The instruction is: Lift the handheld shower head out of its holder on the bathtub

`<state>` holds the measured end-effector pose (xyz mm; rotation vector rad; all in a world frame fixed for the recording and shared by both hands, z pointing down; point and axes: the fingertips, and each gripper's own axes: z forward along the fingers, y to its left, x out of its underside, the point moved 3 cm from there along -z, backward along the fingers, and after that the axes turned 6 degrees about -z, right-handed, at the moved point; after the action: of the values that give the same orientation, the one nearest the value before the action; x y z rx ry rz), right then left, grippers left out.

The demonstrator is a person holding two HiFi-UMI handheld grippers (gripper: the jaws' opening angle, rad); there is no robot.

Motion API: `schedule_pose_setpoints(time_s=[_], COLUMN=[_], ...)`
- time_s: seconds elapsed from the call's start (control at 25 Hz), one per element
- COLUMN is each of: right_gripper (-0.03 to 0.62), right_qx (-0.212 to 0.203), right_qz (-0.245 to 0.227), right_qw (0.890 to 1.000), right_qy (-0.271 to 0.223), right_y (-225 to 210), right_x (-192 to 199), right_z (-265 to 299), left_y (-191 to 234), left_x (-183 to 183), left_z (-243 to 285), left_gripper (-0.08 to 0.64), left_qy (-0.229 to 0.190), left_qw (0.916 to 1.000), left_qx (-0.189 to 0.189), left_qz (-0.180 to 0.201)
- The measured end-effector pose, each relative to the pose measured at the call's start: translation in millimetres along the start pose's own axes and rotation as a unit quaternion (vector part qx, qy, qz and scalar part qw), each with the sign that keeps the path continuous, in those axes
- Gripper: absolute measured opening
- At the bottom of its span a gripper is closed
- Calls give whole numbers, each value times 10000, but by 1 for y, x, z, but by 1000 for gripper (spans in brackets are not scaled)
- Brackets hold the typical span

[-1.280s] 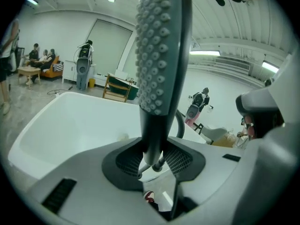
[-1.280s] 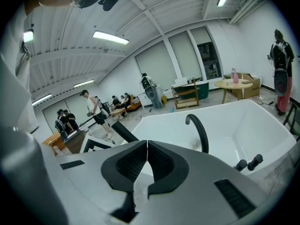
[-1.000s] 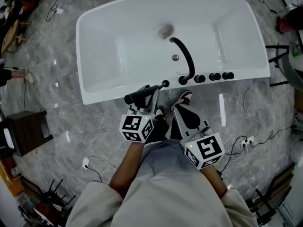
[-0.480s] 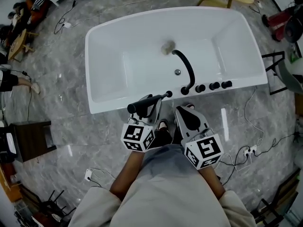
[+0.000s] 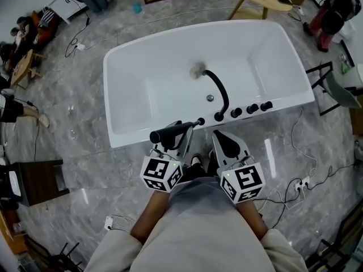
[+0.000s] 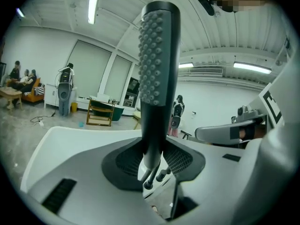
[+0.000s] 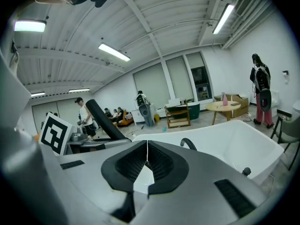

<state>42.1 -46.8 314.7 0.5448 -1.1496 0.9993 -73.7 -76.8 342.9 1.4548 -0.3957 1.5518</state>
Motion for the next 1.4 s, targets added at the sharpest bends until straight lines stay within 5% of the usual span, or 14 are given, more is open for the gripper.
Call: schedule_pose_setpoints(time_s=[0.72, 1.4], right_gripper=[18, 18], right_qx=[-27, -81], right_qz=[-319, -448], right_qw=[9987, 9976], right_qy=[-384, -524], right_y=[26, 37], right_x=[-20, -20], right_z=[-22, -33], left_y=[-35, -41], left_x=[-24, -10], left_z=[-40, -50], left_gripper=[137, 137], left_qy=[-238, -205], left_qw=[9993, 9994], left_qx=[258, 278], left_qz=[82, -29])
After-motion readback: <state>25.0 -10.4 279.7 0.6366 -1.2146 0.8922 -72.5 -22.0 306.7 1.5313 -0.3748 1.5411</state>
